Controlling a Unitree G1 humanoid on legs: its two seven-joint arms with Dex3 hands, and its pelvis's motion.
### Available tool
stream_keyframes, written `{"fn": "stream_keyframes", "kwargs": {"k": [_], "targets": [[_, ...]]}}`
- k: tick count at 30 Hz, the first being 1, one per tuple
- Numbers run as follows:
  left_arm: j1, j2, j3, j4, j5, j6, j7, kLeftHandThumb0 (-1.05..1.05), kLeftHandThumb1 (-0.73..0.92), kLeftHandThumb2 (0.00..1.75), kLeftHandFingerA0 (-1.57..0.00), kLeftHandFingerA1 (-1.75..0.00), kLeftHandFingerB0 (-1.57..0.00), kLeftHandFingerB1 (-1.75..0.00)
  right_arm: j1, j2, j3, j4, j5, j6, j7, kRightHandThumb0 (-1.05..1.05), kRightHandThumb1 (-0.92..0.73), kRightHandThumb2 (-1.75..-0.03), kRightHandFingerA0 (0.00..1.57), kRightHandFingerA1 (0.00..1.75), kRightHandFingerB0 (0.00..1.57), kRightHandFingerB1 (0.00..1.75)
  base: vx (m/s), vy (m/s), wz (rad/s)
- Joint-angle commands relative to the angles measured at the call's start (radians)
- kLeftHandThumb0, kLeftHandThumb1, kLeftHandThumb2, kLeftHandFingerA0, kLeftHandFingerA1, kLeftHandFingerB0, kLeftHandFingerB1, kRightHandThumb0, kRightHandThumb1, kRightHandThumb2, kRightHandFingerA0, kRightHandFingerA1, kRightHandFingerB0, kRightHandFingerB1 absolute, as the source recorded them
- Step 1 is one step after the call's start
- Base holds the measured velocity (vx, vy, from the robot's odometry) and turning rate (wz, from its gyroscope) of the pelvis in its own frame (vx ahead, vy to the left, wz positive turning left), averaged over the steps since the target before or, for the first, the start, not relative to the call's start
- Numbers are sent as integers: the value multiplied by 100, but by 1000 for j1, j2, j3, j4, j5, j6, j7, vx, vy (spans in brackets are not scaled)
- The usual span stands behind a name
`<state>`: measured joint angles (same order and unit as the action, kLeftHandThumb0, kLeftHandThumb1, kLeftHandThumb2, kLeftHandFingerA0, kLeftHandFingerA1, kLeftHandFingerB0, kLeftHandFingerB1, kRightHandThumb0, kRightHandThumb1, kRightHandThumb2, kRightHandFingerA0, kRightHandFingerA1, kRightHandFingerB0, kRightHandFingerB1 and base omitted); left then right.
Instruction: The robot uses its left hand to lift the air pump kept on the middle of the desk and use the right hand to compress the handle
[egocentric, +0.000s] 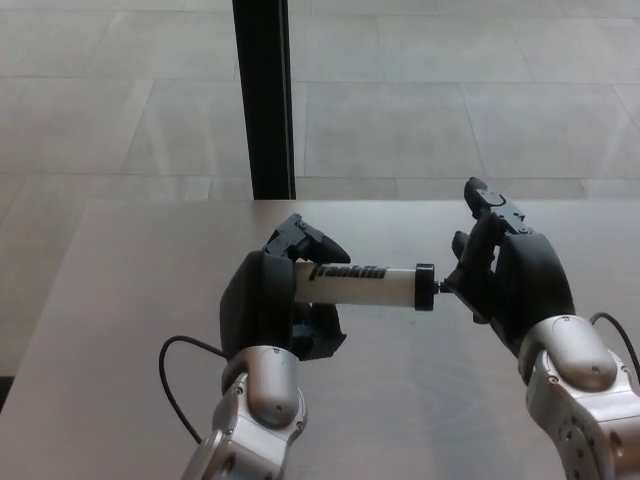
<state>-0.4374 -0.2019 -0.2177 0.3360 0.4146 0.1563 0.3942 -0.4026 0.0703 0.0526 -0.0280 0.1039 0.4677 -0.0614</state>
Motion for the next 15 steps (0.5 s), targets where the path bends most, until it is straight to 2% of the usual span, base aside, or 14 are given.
{"fn": "stream_keyframes", "kwargs": {"k": [1, 4, 5, 6, 7, 9, 10, 11, 13, 14, 15], "targets": [[-19, -4, -28, 18, 17, 0, 3, -9, 49, 126, -90, -175, -83, -156, -16, 16, 19, -4, -32, -5, -18, -101, -92, -132, 0, 14, 0, 7, 0, 0, 0], [-28, -12, -32, 19, 21, 23, 9, -8, 54, 118, -90, -175, -82, -157, -18, 25, 16, -3, -32, 2, -20, -101, -92, -132, 0, 14, 0, 6, 0, 0, 0], [-33, -16, -37, 20, 25, 26, 16, -15, 54, 114, -119, -141, -102, -128, -18, 31, 15, -2, -29, -9, -19, -102, -92, -132, 0, 14, 0, 5, 0, 0, 0], [-39, -16, -46, 27, 37, 21, 28, -17, 54, 112, -121, -140, -102, -126, -14, 37, 13, -3, -16, -24, -6, -101, -92, -131, 0, 17, 0, 8, 0, 0, 0], [-46, -19, -53, 29, 49, 39, 35, -15, 62, 98, -90, -174, -82, -143, -14, 39, 13, 1, -12, -31, 1, -102, -92, -132, 0, 17, 0, 7, 0, 0, 0], [-53, -17, -60, 39, 56, 38, 45, -15, 63, 96, -91, -173, -83, -140, -16, 40, 14, 7, -15, -36, 2, -101, -92, -132, 0, 17, 0, 7, 0, 0, 0], [-56, -19, -63, 42, 58, 38, 51, -12, 62, 92, -99, -163, -90, -118, -18, 38, 17, 8, -22, -33, -2, -103, -92, -132, 0, 14, 0, 5, 0, 0, 0], [-54, -22, -65, 38, 58, 40, 54, -11, 65, 90, -98, -164, -88, -119, -20, 36, 17, 8, -33, -28, -13, -103, -92, -132, 0, 14, 0, 4, 0, 0, 0], [-39, -15, -63, 30, 40, 12, 46, -9, 55, 115, -90, -174, -84, -152, -24, 29, 12, -4, -48, -6, -32, -104, -92, -133, 0, 13, 0, 5, 0, 0, 0], [-35, -16, -59, 32, 31, 8, 42, -9, 55, 115, -90, -174, -84, -152, -24, 23, 6, -6, -45, -7, -27, -104, -92, -133, 0, 13, 0, 5, 0, 0, 0], [-30, -10, -61, 32, 33, 8, 41, -4, 41, 140, -92, -175, -85, -158, -22, 15, -7, -8, -34, -9, -16, -105, -92, -132, 0, 15, 0, 5, 0, 0, 0]]}}
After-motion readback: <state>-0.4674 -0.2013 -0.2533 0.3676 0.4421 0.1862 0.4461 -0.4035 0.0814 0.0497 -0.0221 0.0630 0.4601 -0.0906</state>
